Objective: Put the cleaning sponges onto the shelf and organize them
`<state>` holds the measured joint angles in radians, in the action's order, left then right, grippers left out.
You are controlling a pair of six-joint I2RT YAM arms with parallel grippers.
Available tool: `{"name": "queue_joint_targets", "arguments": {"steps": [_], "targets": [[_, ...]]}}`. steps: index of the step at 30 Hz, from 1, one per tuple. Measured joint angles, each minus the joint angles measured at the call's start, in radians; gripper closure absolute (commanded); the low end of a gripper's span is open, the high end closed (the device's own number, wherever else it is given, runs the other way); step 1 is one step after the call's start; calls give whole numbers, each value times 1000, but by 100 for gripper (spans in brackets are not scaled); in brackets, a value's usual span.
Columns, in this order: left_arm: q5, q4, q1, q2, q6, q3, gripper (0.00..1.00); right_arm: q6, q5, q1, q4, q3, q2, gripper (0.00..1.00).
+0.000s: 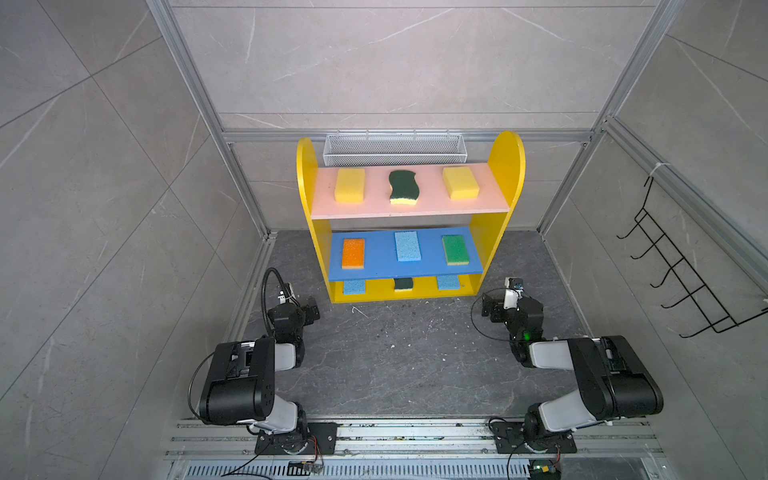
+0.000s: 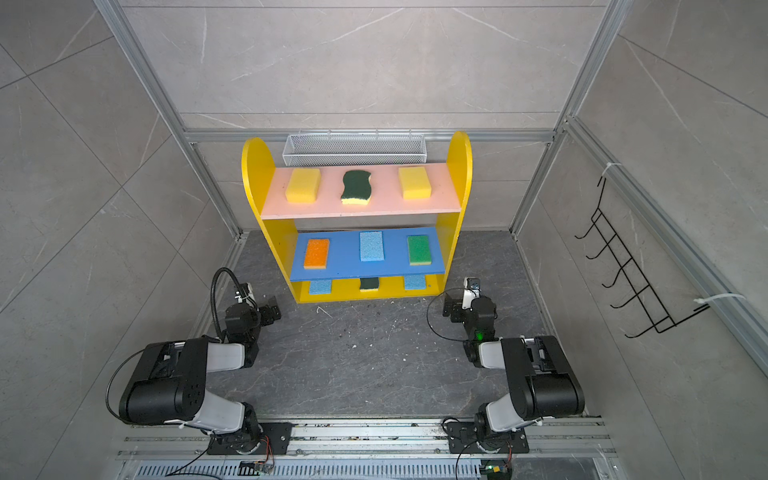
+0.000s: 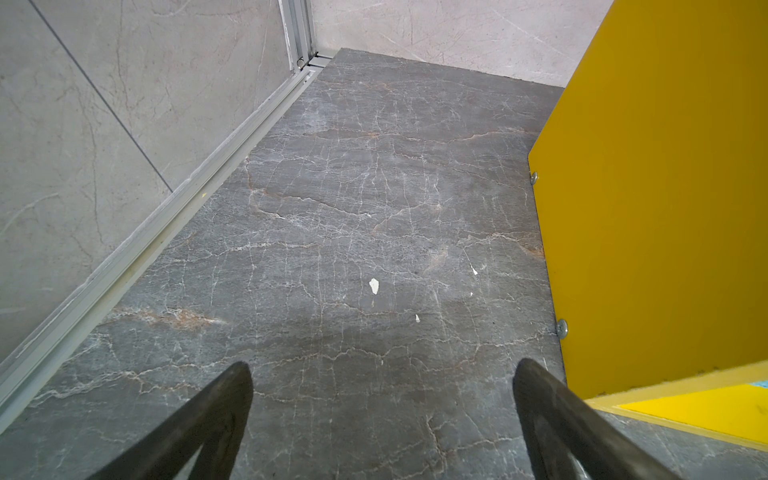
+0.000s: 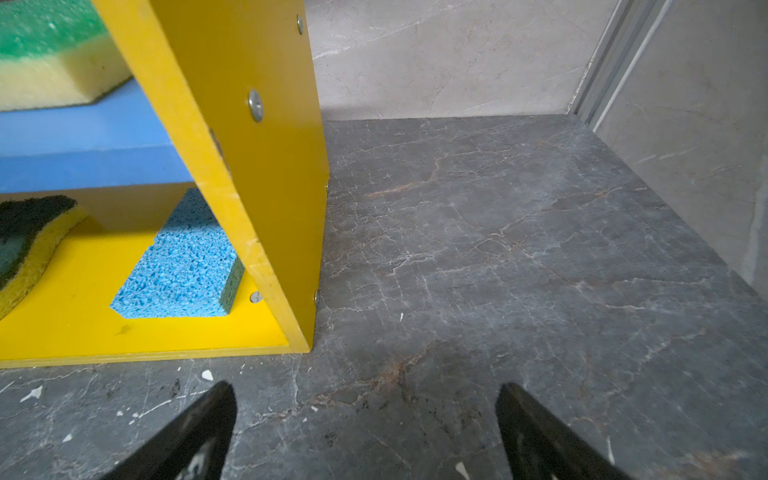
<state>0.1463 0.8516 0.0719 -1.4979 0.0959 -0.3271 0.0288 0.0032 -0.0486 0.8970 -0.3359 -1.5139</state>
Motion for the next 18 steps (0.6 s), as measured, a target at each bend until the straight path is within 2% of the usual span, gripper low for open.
{"name": "queue_joint_targets", "arguments": {"steps": [18], "targets": [[0,0,0,0,0,0,0,-1,0,-6,-7,0,0,1]]}}
